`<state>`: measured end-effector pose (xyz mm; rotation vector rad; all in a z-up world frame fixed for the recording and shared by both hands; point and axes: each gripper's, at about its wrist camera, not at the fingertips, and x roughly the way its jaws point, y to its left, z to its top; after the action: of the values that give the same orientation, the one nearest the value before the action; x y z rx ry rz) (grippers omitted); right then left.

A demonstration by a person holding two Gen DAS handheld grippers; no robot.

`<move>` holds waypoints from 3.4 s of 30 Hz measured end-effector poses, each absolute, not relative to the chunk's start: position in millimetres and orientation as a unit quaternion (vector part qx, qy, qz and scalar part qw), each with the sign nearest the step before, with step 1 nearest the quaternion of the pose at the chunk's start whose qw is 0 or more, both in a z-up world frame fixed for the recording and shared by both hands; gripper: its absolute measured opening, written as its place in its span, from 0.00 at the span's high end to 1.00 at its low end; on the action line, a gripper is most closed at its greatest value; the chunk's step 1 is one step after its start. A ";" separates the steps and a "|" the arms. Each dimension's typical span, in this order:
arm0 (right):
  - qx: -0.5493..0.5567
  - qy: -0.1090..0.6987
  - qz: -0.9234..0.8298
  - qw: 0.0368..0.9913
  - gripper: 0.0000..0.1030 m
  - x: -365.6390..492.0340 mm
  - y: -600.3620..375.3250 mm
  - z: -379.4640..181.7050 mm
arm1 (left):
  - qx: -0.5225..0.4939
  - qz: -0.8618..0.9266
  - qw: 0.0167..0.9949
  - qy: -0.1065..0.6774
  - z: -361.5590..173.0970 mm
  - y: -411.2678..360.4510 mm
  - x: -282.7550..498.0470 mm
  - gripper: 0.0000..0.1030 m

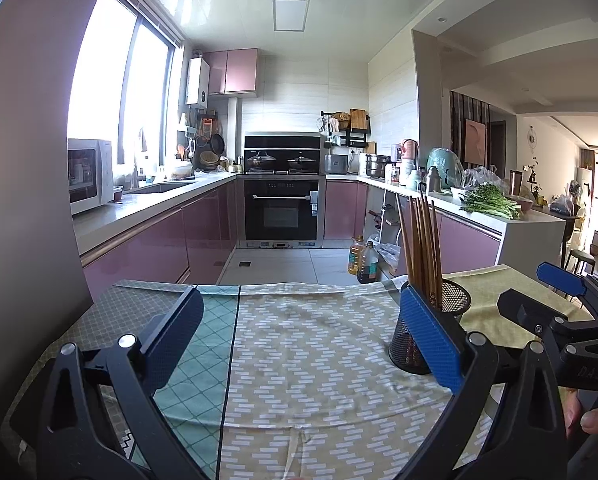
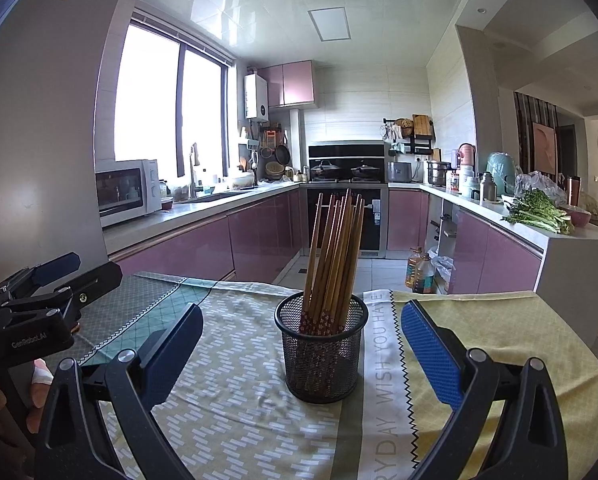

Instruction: Organize utensils

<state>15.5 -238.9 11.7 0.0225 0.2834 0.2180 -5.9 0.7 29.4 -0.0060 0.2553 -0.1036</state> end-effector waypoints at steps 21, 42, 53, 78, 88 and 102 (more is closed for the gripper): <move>0.015 0.143 0.107 0.984 0.07 19.9 -237.7 6.9 | -0.002 -0.051 0.991 0.126 28.7 -0.2 -6.3 0.06; 0.018 0.145 0.107 0.984 0.07 20.5 -238.8 4.4 | -0.001 -0.051 0.991 0.126 28.1 -0.8 -6.5 0.06; 0.018 0.145 0.106 0.984 0.07 20.9 -238.6 3.8 | -0.002 -0.052 0.991 0.125 27.5 -0.9 -6.8 0.06; 0.018 0.145 0.106 0.984 0.07 21.3 -238.4 4.3 | -0.001 -0.052 0.991 0.126 27.5 -1.6 -6.6 0.06; 0.021 0.146 0.106 0.983 0.07 21.0 -238.5 3.9 | -0.001 -0.052 0.991 0.126 27.4 -1.9 -6.9 0.06; 0.022 0.147 0.105 0.983 0.07 20.6 -239.2 3.6 | -0.001 -0.052 0.991 0.126 27.3 -2.3 -6.8 0.06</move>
<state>20.6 -239.2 3.6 0.0438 0.2947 0.2117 -6.8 -2.3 27.3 -0.0013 0.2532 -0.1039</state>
